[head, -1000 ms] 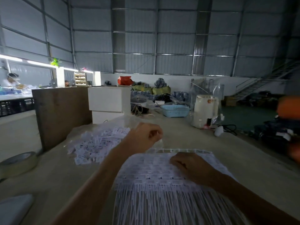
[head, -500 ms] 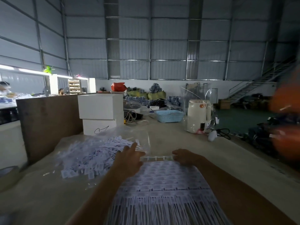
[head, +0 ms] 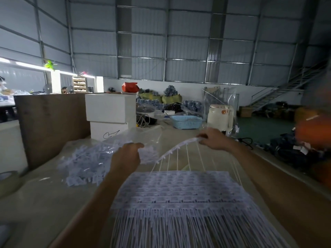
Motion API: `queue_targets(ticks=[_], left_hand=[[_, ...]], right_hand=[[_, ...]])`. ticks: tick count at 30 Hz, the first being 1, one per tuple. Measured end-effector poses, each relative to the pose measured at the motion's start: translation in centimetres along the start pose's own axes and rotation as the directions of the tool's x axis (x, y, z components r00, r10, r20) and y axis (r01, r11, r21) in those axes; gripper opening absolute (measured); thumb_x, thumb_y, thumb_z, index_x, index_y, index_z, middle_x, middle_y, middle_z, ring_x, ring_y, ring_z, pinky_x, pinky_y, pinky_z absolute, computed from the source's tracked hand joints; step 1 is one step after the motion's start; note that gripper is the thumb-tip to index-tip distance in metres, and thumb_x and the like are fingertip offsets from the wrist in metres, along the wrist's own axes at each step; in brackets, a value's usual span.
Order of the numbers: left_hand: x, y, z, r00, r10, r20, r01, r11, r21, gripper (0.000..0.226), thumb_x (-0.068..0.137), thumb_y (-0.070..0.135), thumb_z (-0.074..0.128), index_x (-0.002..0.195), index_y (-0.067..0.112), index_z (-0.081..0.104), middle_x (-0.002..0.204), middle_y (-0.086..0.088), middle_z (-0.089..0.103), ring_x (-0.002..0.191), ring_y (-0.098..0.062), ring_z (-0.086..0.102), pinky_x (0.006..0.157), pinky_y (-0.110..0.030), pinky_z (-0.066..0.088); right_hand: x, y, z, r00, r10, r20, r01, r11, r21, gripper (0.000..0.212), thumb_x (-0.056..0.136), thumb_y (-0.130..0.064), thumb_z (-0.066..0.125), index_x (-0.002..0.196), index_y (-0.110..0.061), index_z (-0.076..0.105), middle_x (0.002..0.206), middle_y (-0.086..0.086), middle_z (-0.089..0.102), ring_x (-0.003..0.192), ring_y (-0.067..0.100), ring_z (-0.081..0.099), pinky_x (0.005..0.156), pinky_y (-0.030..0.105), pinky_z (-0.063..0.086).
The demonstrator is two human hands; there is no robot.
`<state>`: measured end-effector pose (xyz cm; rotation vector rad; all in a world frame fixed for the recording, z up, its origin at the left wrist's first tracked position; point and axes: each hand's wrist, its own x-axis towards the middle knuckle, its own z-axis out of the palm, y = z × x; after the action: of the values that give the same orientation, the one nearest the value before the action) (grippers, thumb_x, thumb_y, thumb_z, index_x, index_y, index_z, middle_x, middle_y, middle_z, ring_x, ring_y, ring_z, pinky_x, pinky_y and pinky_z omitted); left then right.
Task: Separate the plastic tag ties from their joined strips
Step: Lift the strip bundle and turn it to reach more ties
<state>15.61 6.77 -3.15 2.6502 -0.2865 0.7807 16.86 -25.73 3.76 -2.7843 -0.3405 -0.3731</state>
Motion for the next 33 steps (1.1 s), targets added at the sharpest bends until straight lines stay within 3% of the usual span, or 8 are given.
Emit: queue_targets(ticks=[7, 10, 13, 16, 21, 25, 28, 33], left_hand=[[0.1, 2.3, -3.4, 0.999, -0.048, 0.011, 0.048, 0.998, 0.028, 0.023, 0.095, 0.020, 0.050, 0.097, 0.021, 0.073, 0.091, -0.003, 0.072, 0.078, -0.023, 0.067, 0.073, -0.035, 0.057], [0.4, 4.9, -7.4, 0.991, -0.025, 0.131, 0.077, 0.911, -0.406, 0.016, 0.096, 0.019, 0.059, 0.088, 0.020, 0.074, 0.074, -0.002, 0.074, 0.056, -0.018, 0.068, 0.048, -0.025, 0.051], [-0.2, 7.2, -11.7, 0.991, 0.068, -0.114, -0.126, 0.760, -0.637, 0.019, 0.096, 0.035, 0.057, 0.093, 0.023, 0.072, 0.083, 0.005, 0.074, 0.064, -0.002, 0.066, 0.058, -0.019, 0.047], [-1.3, 8.9, -14.7, 0.931, 0.213, -0.296, -0.343, 0.789, -0.510, 0.042, 0.089, 0.060, 0.051, 0.115, 0.032, 0.067, 0.107, 0.021, 0.066, 0.093, 0.010, 0.058, 0.074, -0.010, 0.039], [-1.8, 9.6, -15.6, 0.882, 0.358, -0.306, -0.428, 0.880, -0.206, 0.019, 0.090, 0.043, 0.064, 0.105, 0.034, 0.073, 0.081, 0.023, 0.065, 0.067, 0.002, 0.060, 0.060, -0.016, 0.041], [-0.9, 7.9, -16.4, 0.898, 0.345, -0.273, -0.407, 0.887, -0.218, 0.011, 0.087, 0.037, 0.069, 0.093, 0.046, 0.068, 0.084, 0.025, 0.067, 0.075, 0.007, 0.060, 0.068, -0.017, 0.043], [-0.2, 6.3, -16.7, 0.913, 0.333, -0.236, -0.377, 0.909, -0.177, 0.012, 0.085, 0.037, 0.071, 0.083, 0.047, 0.067, 0.080, 0.025, 0.066, 0.073, 0.007, 0.059, 0.065, -0.018, 0.041], [0.4, 4.1, -16.6, 0.945, 0.304, -0.122, -0.323, 0.927, -0.192, 0.010, 0.085, 0.033, 0.072, 0.079, 0.041, 0.072, 0.080, 0.017, 0.073, 0.078, -0.005, 0.066, 0.079, -0.030, 0.050]], right_hand=[[-6.3, -5.8, -9.3, 0.957, -0.184, -0.222, 0.175, 0.983, -0.061, 0.033, 0.089, -0.015, 0.072, 0.121, -0.020, 0.069, 0.113, 0.006, 0.062, 0.094, 0.017, 0.054, 0.079, 0.023, 0.042], [-9.6, -8.5, -11.6, 0.915, -0.269, -0.301, 0.239, 0.962, -0.131, 0.034, 0.087, -0.017, 0.073, 0.120, -0.027, 0.070, 0.105, 0.001, 0.058, 0.099, 0.018, 0.049, 0.084, 0.030, 0.041], [-12.0, -10.1, -12.7, 0.858, -0.339, -0.385, 0.296, 0.940, -0.169, 0.034, 0.088, -0.021, 0.072, 0.120, -0.031, 0.070, 0.103, -0.003, 0.056, 0.101, 0.015, 0.045, 0.087, 0.033, 0.035], [-12.4, -10.7, -12.2, 0.806, -0.340, -0.484, 0.298, 0.940, -0.164, 0.032, 0.090, -0.026, 0.069, 0.121, -0.034, 0.067, 0.105, -0.007, 0.055, 0.101, 0.012, 0.043, 0.087, 0.033, 0.032], [-11.4, -10.2, -9.4, 0.820, -0.303, -0.485, 0.284, 0.952, -0.113, 0.034, 0.088, -0.030, 0.068, 0.121, -0.026, 0.068, 0.109, -0.006, 0.058, 0.102, 0.015, 0.050, 0.094, 0.042, 0.044], [-11.2, -8.4, -9.8, 0.915, -0.193, -0.356, 0.190, 0.981, -0.043, 0.041, 0.080, -0.060, 0.064, 0.107, -0.029, 0.069, 0.104, -0.011, 0.063, 0.092, 0.014, 0.058, 0.083, 0.037, 0.050], [-11.5, -7.1, -9.9, 0.955, -0.191, -0.228, 0.240, 0.948, 0.208, 0.013, 0.086, -0.045, 0.067, 0.099, -0.046, 0.065, 0.099, -0.012, 0.071, 0.079, 0.007, 0.067, 0.069, 0.028, 0.055], [-11.3, -5.5, -10.0, 0.968, -0.209, -0.136, 0.234, 0.951, 0.202, 0.031, 0.090, -0.025, 0.071, 0.113, -0.045, 0.064, 0.107, -0.013, 0.070, 0.087, -0.003, 0.066, 0.075, 0.011, 0.052]])
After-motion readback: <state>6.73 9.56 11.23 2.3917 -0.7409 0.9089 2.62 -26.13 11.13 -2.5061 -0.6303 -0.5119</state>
